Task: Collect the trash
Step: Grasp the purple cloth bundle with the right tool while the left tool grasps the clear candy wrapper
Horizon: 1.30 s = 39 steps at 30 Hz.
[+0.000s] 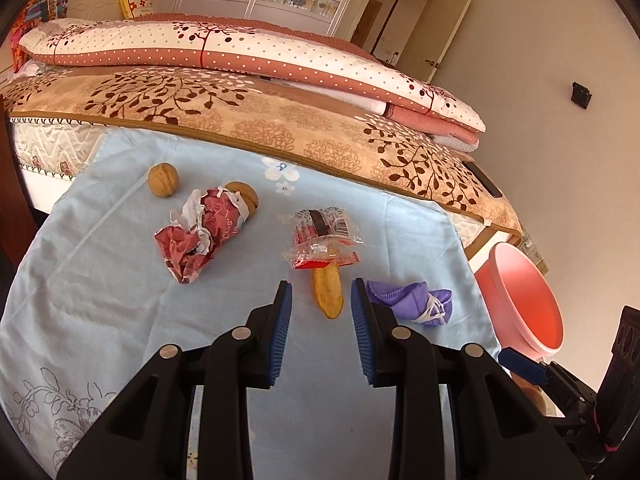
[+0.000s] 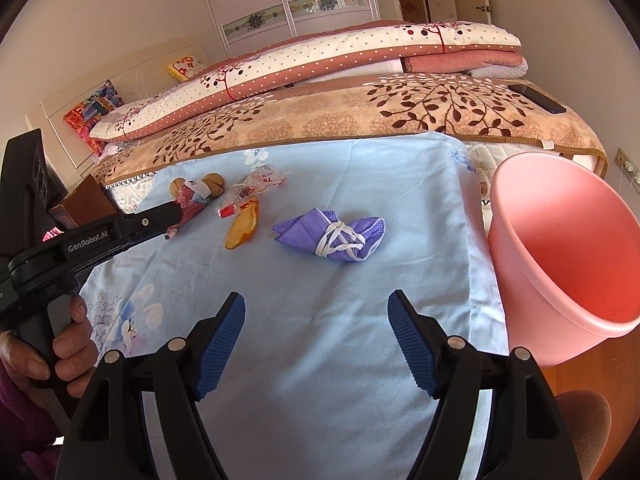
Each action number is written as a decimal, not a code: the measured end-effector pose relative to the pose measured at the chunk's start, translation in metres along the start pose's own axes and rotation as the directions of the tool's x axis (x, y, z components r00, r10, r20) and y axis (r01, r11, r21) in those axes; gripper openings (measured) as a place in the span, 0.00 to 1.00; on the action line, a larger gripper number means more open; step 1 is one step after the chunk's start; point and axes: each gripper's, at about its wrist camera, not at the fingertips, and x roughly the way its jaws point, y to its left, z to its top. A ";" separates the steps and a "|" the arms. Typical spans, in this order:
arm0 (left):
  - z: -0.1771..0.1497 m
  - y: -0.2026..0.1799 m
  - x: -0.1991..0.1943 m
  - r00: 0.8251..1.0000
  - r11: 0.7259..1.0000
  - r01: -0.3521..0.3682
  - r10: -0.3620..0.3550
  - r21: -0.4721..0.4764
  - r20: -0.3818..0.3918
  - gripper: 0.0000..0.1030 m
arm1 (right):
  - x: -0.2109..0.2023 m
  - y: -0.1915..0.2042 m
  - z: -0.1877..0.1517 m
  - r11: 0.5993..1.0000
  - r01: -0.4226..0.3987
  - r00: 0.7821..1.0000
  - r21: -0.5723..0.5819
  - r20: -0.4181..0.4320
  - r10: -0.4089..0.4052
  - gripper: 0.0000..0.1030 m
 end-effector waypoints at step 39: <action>0.044 -0.008 0.045 0.997 0.996 0.011 -0.004 0.092 -0.081 0.05 | 0.101 0.008 0.062 0.923 -0.030 0.985 -0.383 -0.169 -0.038 0.72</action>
